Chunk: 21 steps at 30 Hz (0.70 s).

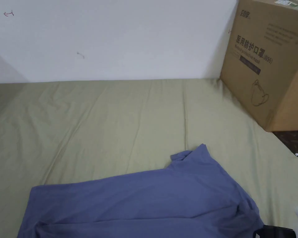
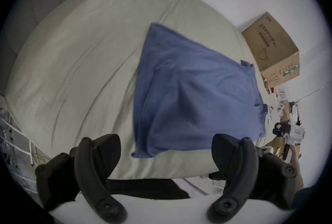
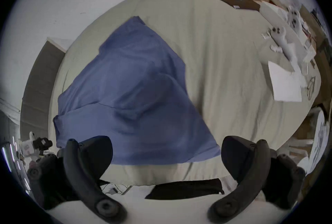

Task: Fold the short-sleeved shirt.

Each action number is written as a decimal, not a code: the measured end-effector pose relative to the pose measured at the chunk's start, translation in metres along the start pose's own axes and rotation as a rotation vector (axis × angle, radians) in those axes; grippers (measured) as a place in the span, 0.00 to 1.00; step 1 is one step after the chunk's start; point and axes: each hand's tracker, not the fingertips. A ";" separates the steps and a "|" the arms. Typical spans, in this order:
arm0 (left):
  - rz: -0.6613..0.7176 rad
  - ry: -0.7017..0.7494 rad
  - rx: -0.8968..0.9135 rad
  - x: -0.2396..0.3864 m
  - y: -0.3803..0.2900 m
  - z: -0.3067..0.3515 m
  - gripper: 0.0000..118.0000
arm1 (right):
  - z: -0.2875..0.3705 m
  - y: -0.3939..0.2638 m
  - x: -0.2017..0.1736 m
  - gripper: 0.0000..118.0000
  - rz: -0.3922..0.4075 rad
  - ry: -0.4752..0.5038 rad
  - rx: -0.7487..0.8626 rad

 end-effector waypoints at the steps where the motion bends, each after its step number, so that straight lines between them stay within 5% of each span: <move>1: -0.017 -0.010 0.032 0.007 0.004 0.008 0.91 | 0.006 0.003 -0.007 1.00 0.015 0.011 0.023; 5: -0.141 0.031 0.211 0.044 0.032 0.043 0.91 | 0.030 0.023 -0.048 0.97 0.086 0.095 0.154; 6: -0.180 0.061 0.250 0.052 0.040 0.049 0.90 | 0.035 0.030 -0.058 0.92 0.096 0.123 0.191; 7: -0.215 0.081 0.277 0.058 0.048 0.053 0.83 | 0.039 0.037 -0.068 0.77 0.105 0.166 0.221; 8: -0.251 0.090 0.294 0.064 0.058 0.054 0.67 | 0.043 0.044 -0.076 0.48 0.108 0.210 0.249; 9: -0.278 0.108 0.310 0.068 0.066 0.053 0.39 | 0.045 0.051 -0.085 0.08 0.105 0.259 0.268; 10: -0.286 0.097 0.312 0.069 0.073 0.051 0.00 | 0.043 0.058 -0.090 0.00 0.074 0.296 0.292; 12: -0.280 0.107 0.301 0.068 0.092 0.037 0.00 | 0.036 0.069 -0.098 0.00 -0.004 0.303 0.325; 18: -0.208 0.113 0.223 0.037 0.171 -0.034 0.03 | 0.001 0.097 -0.101 0.00 -0.058 0.369 0.218; 20: -0.192 0.160 0.181 0.025 0.194 -0.068 0.69 | -0.013 0.100 -0.095 0.00 -0.134 0.458 0.164; 21: -0.188 0.185 0.162 0.017 0.203 -0.084 0.90 | -0.018 0.102 -0.090 0.00 -0.158 0.482 0.152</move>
